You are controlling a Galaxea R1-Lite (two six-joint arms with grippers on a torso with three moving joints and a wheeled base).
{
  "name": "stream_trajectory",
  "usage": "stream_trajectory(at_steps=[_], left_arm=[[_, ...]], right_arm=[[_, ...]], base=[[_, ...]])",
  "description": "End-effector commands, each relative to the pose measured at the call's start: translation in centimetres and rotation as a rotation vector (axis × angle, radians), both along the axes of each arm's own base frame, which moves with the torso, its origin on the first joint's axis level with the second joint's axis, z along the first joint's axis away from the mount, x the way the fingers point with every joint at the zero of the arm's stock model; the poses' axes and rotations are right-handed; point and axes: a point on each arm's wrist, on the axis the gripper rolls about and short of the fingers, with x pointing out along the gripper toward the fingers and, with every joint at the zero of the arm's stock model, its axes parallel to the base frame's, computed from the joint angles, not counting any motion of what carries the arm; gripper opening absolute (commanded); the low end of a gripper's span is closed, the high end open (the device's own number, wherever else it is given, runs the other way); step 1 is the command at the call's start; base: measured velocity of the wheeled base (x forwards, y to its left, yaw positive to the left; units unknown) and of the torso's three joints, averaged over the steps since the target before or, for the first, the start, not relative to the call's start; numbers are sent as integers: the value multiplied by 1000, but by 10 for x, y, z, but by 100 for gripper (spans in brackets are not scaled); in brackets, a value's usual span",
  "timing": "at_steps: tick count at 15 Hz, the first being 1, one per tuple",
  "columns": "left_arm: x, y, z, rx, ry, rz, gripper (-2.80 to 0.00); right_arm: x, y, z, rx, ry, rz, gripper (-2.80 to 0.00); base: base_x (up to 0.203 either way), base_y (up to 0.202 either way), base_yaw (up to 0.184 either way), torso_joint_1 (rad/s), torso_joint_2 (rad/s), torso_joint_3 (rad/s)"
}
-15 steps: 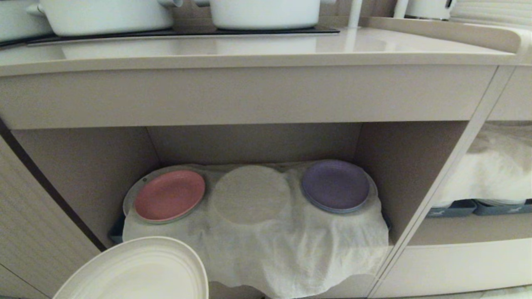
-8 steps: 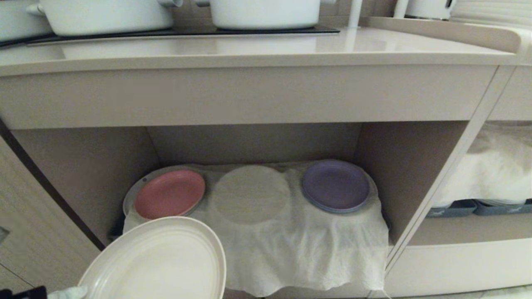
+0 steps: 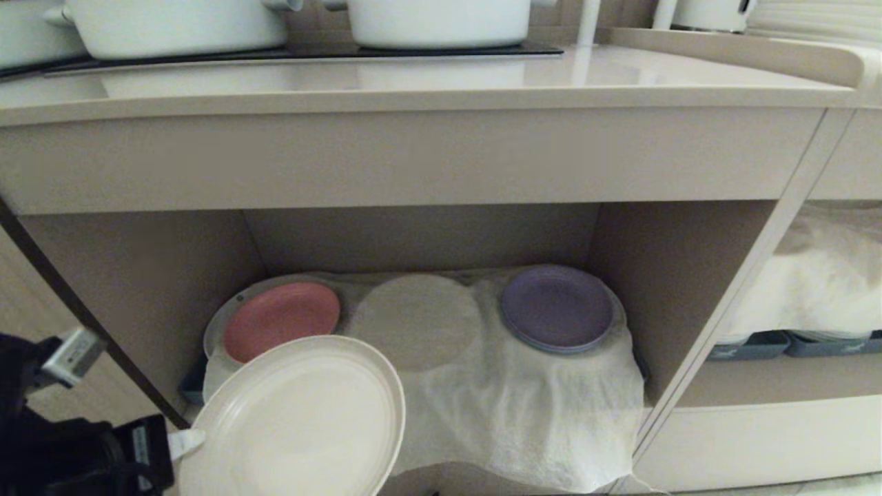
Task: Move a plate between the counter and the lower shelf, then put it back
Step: Put the plate in the cupboard
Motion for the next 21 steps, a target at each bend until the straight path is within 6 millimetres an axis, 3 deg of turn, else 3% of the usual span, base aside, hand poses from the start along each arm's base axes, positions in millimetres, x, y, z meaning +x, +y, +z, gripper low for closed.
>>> stream_trajectory(at_steps=[1,16,21], left_arm=[[15,-6,-8,7,42,12,-280],[81,-36,-38,-43,70,42,-280],[102,-48,-39,-81,91,53,-280]], right_arm=[[0,0,0,0,0,0,-280],[0,0,0,0,0,-1,-280],[0,0,0,0,0,0,-280]], base=[[0,0,0,0,0,0],[0,0,0,0,0,0],[0,0,0,0,0,0]])
